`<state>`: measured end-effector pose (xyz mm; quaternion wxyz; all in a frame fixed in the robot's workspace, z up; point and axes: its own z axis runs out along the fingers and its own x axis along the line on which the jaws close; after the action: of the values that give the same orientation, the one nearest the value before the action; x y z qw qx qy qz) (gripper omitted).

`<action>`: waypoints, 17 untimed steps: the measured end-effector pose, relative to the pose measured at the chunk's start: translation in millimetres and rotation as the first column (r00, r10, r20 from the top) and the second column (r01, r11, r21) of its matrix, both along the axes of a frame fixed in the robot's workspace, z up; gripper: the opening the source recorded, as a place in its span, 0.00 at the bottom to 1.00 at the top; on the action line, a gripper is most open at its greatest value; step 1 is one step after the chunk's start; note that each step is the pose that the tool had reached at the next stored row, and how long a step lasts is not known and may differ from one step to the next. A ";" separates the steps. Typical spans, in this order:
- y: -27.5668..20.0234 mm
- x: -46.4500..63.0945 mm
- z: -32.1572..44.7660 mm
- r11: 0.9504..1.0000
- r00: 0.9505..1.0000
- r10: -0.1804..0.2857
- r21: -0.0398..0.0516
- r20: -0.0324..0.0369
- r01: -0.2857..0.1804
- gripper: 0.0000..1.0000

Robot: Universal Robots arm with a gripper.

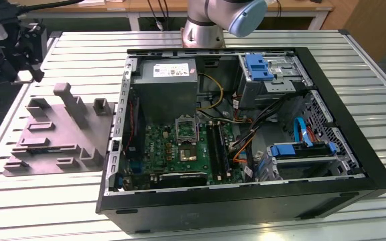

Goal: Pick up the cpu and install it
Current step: 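Pick up the cpu and move it towards the insertion slot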

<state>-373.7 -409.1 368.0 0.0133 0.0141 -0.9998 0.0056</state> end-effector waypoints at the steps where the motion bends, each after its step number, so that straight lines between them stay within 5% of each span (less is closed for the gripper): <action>1: 0.0 0.6 0.0 1.000 1.000 0.000 0.000 0.000 0.000 0.47; 17: 0.0 4.6 0.0 1.000 1.000 0.000 0.000 0.000 0.000 0.47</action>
<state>-369.0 -409.1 368.1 0.0133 0.0142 -0.9998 0.0056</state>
